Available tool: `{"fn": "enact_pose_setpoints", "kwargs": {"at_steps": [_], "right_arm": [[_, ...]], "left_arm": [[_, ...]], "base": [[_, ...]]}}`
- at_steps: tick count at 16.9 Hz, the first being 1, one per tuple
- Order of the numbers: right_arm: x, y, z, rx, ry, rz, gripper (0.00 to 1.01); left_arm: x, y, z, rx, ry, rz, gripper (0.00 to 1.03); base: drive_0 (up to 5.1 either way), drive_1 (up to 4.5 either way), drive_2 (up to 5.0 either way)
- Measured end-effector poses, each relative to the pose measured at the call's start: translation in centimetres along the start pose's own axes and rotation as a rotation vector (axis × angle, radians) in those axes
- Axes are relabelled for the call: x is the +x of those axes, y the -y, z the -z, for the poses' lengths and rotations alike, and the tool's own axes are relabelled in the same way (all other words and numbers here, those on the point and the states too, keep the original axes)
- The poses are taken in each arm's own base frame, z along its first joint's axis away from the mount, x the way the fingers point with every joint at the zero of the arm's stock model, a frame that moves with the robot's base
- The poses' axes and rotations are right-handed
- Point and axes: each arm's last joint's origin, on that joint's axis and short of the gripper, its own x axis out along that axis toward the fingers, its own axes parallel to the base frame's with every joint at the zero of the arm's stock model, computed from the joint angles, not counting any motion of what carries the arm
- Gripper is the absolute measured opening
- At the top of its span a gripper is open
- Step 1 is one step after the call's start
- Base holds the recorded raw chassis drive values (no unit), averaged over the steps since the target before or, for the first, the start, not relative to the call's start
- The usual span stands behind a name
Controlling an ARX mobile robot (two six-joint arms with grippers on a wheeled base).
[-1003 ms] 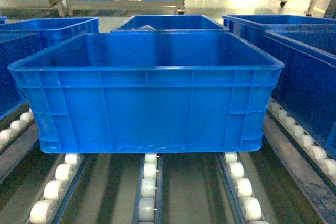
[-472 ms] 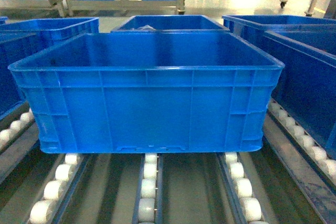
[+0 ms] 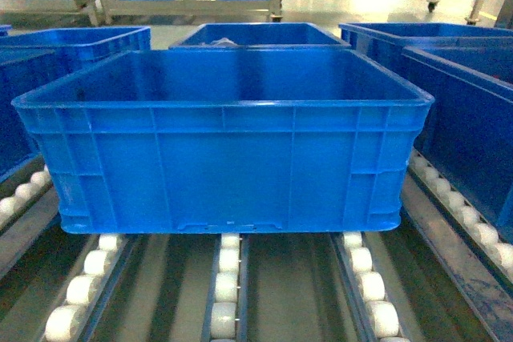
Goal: Place box next to blue box on left shelf
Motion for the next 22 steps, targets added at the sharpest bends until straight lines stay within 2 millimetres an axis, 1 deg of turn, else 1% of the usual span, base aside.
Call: {"fn": "enact_pose_setpoints", "kwargs": {"at_steps": [1,3,5,6,7,8,9,10,11,22], "right_arm": [[0.01,0.0,0.31,0.0,-0.025,0.0,0.01],[0.01,0.01,0.29,-0.001,-0.023,0.001,0.03],[0.01,0.01,0.28,-0.001,-0.023,0.001,0.28],[0.01,0.01,0.28,-0.001,-0.023,0.001,0.45],[0.01,0.01,0.28,-0.001,-0.023,0.001,0.58],[0.01,0.01,0.28,-0.001,-0.023,0.001,0.8],[0.01,0.01,0.28,-0.001,-0.023,0.001,0.89],[0.01,0.0,0.28,0.0,-0.023,0.001,1.0],[0.01,0.0,0.28,0.0,-0.023,0.001,0.97],[0.01,0.0,0.28,0.0,-0.023,0.001,0.98]], "left_arm": [[0.01,0.0,0.09,0.0,-0.01,-0.001,0.01],[0.01,0.0,0.08,0.0,-0.008,-0.001,0.01],[0.01,0.0,0.12,0.0,-0.013,0.0,0.26],[0.01,0.0,0.12,0.001,-0.013,0.0,0.42],[0.01,0.0,0.12,0.001,-0.013,0.0,0.55],[0.01,0.0,0.12,0.001,-0.013,0.0,0.75],[0.01,0.0,0.12,0.001,-0.013,0.0,0.86],[0.01,0.0,0.12,0.001,-0.013,0.0,0.98],[0.01,0.0,0.12,0.002,-0.013,0.0,0.97],[0.01,0.0,0.12,0.002,-0.013,0.0,0.98]], "base": [[0.0,0.0,0.0],[0.0,0.0,0.0],[0.0,0.0,0.0],[0.0,0.0,0.0],[0.0,0.0,0.0],[0.0,0.0,0.0],[0.0,0.0,0.0],[0.0,0.0,0.0],[0.0,0.0,0.0],[0.0,0.0,0.0]]}}
